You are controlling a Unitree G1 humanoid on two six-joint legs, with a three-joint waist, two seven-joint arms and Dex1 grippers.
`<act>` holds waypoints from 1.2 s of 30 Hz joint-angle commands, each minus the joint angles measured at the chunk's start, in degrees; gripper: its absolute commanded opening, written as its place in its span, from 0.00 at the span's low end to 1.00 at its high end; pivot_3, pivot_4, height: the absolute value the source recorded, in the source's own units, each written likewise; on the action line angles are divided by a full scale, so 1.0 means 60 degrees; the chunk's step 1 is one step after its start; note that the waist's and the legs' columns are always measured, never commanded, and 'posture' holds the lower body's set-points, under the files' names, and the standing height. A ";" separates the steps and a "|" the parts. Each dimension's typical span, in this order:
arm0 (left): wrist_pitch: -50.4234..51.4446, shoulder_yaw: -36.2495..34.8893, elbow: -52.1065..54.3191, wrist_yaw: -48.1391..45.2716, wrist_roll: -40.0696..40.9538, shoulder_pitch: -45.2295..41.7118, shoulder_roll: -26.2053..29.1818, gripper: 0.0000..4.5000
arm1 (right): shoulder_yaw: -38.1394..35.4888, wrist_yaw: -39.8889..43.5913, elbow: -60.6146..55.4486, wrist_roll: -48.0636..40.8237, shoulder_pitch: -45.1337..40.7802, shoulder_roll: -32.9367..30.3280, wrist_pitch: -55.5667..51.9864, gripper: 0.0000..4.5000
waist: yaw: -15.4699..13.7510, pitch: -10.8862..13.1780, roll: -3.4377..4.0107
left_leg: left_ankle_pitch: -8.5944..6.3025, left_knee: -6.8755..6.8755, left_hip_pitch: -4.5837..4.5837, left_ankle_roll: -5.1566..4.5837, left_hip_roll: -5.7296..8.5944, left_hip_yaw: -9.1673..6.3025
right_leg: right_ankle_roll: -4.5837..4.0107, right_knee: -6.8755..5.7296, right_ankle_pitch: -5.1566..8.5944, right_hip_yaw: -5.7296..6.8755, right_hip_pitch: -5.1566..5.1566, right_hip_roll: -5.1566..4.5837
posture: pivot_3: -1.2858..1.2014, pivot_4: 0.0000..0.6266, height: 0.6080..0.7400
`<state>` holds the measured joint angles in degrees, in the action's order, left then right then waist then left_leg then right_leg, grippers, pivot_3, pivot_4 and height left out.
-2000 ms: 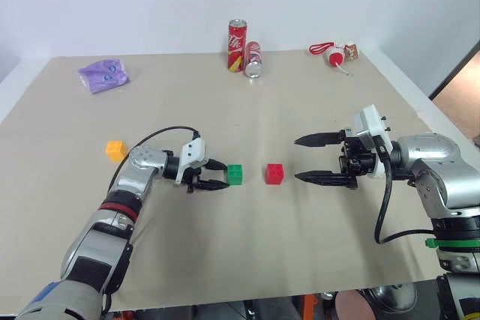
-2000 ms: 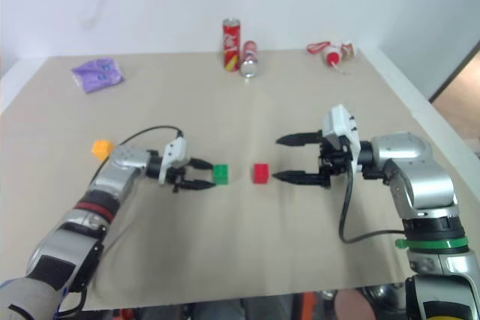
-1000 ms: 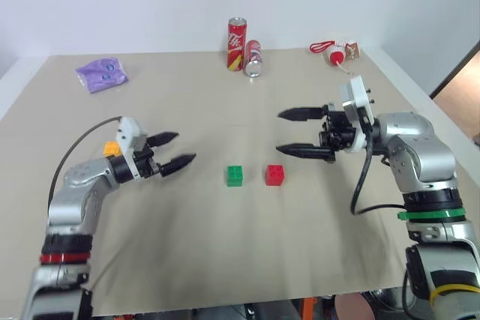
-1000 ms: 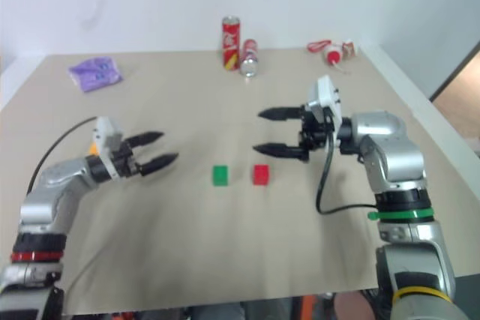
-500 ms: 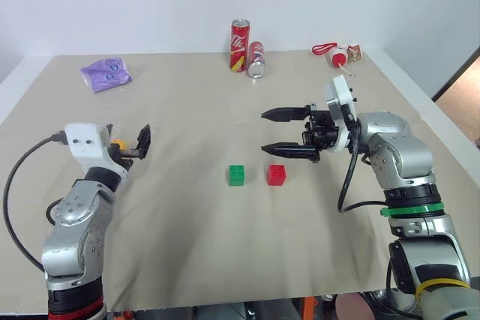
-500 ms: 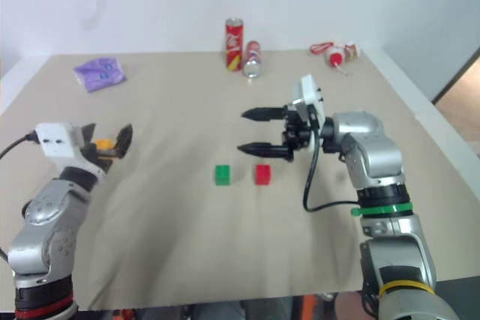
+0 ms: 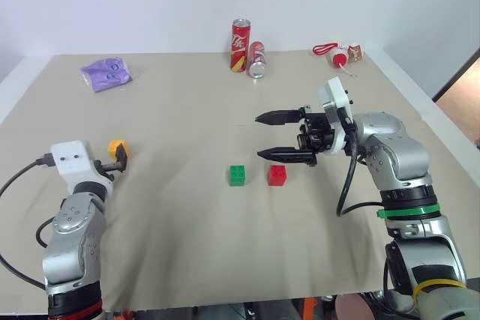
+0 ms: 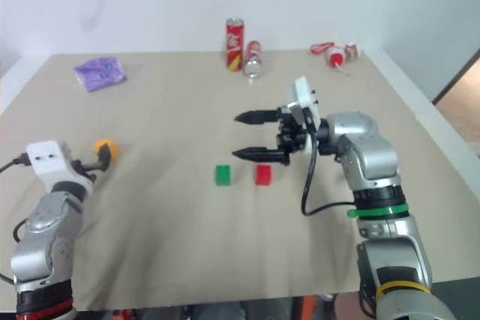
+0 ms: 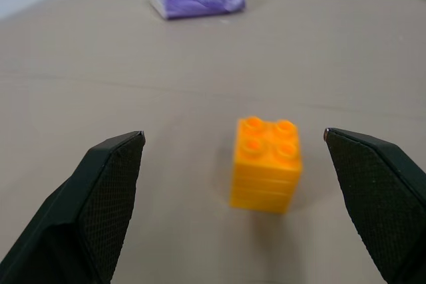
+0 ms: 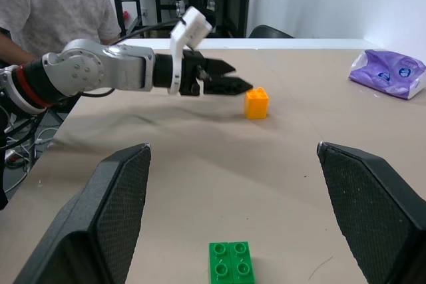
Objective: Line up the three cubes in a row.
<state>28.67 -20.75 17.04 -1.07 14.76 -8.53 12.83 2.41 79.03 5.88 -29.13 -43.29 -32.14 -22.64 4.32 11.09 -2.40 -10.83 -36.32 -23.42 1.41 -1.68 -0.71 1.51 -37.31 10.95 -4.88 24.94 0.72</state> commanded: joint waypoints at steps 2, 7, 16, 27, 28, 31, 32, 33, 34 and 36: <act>-0.0569 0.0046 -0.0587 -0.0116 -0.0202 -0.0564 0.0281 0.99 | -0.0255 -0.0160 -0.0465 -0.0249 0.0064 -0.0085 -0.0028 0.92 | -0.0002 0.0000 0.0000 | 0.0000 0.0000 0.0000 0.0000 0.0000 0.0001 | 0.0000 0.0000 0.0000 -0.0001 0.0000 0.0000 | 0.52 0.24 1.00; -0.0618 -0.0003 -0.1507 0.0126 -0.0398 -0.1069 0.0413 0.99 | -0.0311 -0.0326 -0.0603 -0.0282 0.0166 -0.0128 -0.0062 0.92 | 0.0003 0.0000 0.0000 | 0.0000 0.0000 0.0002 0.0000 -0.0001 0.0002 | 0.0004 0.0000 -0.0002 -0.0003 0.0000 0.0000 | 0.52 0.24 1.00; -0.0231 0.0459 -0.2296 0.0145 -0.0642 -0.1282 0.0350 0.99 | -0.0385 -0.0539 -0.0831 -0.0350 0.0351 -0.0207 -0.0132 0.92 | 0.0000 -0.0001 -0.0002 | -0.0001 0.0001 -0.0003 0.0001 0.0000 0.0002 | 0.0031 0.0003 -0.0018 -0.0002 0.0001 -0.0001 | 0.52 0.24 1.00; -0.0094 0.0627 -0.2637 0.0184 -0.0604 -0.1379 0.0297 0.50 | -0.0336 -0.0682 -0.0759 -0.0288 0.0309 -0.0193 -0.0038 0.92 | 0.0014 -0.0001 -0.0002 | -0.0001 0.0002 0.0002 0.0001 -0.0003 0.0003 | 0.0030 0.0003 -0.0018 -0.0003 0.0002 0.0001 | 0.52 0.24 1.00; -0.0029 0.0610 -0.2614 0.0228 -0.0598 -0.1370 0.0289 0.41 | -0.0331 -0.0701 -0.0742 -0.0280 0.0298 -0.0185 -0.0026 0.92 | 0.0014 -0.0001 -0.0002 | -0.0001 0.0002 0.0002 0.0001 -0.0003 0.0002 | 0.0030 0.0003 -0.0018 -0.0002 0.0002 0.0002 | 0.52 0.24 1.00; 0.0152 0.0611 -0.2565 0.0289 -0.0590 -0.1369 0.0289 0.30 | -0.0311 -0.0720 -0.0689 -0.0254 0.0277 -0.0174 0.0016 0.92 | 0.0014 -0.0001 -0.0002 | -0.0001 0.0002 0.0002 0.0001 -0.0003 0.0003 | 0.0030 0.0003 -0.0018 -0.0002 0.0002 0.0001 | 0.52 0.24 1.00; 0.0212 0.0634 -0.2565 0.0264 -0.0593 -0.1386 0.0313 0.30 | -0.0297 -0.0725 -0.0651 -0.0229 0.0264 -0.0168 0.0044 0.92 | 0.0013 -0.0001 -0.0002 | -0.0001 0.0002 0.0002 0.0001 -0.0002 0.0003 | 0.0030 0.0003 -0.0018 -0.0003 0.0001 0.0001 | 0.52 0.24 1.00; 0.0261 0.0662 -0.2571 0.0209 -0.0591 -0.1404 0.0348 0.30 | -0.0287 -0.0730 -0.0621 -0.0211 0.0253 -0.0161 0.0066 0.92 | 0.0013 -0.0001 -0.0002 | -0.0001 0.0002 0.0003 0.0001 -0.0002 0.0003 | 0.0030 0.0003 -0.0018 -0.0003 0.0000 0.0000 | 0.52 0.24 1.00; 0.0270 0.0742 -0.2595 0.0072 -0.0608 -0.1444 0.0430 0.30 | -0.0280 -0.0730 -0.0588 -0.0198 0.0237 -0.0158 0.0084 0.92 | 0.0013 -0.0001 -0.0002 | -0.0001 0.0002 0.0004 0.0001 -0.0002 0.0002 | 0.0028 0.0003 -0.0017 -0.0002 -0.0001 0.0000 | 0.52 0.24 1.00; 0.0194 0.0941 -0.2672 -0.0266 -0.0649 -0.1567 0.0618 0.30 | -0.0266 -0.0725 -0.0530 -0.0180 0.0206 -0.0149 0.0118 0.92 | 0.0012 -0.0001 -0.0002 | 0.0000 0.0002 0.0005 0.0001 -0.0002 0.0003 | 0.0015 0.0003 -0.0009 -0.0002 0.0000 0.0001 | 0.52 0.24 1.00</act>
<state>29.77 -15.79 1.04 -1.15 11.20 -16.94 15.21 1.95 74.68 3.27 -29.91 -40.94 -32.67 -22.79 4.39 11.08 -2.42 -10.84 -36.31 -23.39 1.42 -1.68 -0.70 1.60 -37.30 10.89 -4.89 24.94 0.73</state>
